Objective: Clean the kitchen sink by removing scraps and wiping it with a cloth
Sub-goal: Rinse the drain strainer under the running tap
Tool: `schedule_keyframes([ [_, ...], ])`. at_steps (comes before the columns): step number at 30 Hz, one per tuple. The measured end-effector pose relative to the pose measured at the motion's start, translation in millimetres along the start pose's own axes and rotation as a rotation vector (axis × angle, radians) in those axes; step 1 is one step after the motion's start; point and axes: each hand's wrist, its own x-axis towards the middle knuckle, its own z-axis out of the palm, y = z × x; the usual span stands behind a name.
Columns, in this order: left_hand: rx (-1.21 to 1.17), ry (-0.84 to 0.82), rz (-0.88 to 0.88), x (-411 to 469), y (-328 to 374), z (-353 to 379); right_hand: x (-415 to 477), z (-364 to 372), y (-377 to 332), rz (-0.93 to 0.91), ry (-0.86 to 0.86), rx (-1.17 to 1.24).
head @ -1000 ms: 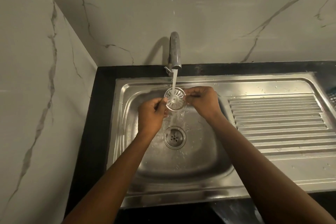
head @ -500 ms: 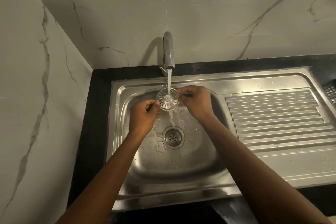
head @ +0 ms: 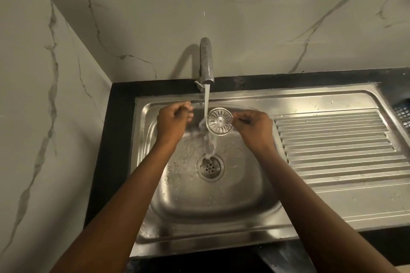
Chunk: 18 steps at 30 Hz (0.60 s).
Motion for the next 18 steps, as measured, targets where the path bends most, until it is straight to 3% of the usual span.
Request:
schedule_keyframes([
  [8, 0.052, -0.213, -0.110, 36, 25, 31, -32, -14, 32, 0.214, 0.038, 0.066],
  [18, 0.074, -0.220, -0.062, 37, 29, 40, -42, -7, 35, 0.272, 0.033, 0.217],
])
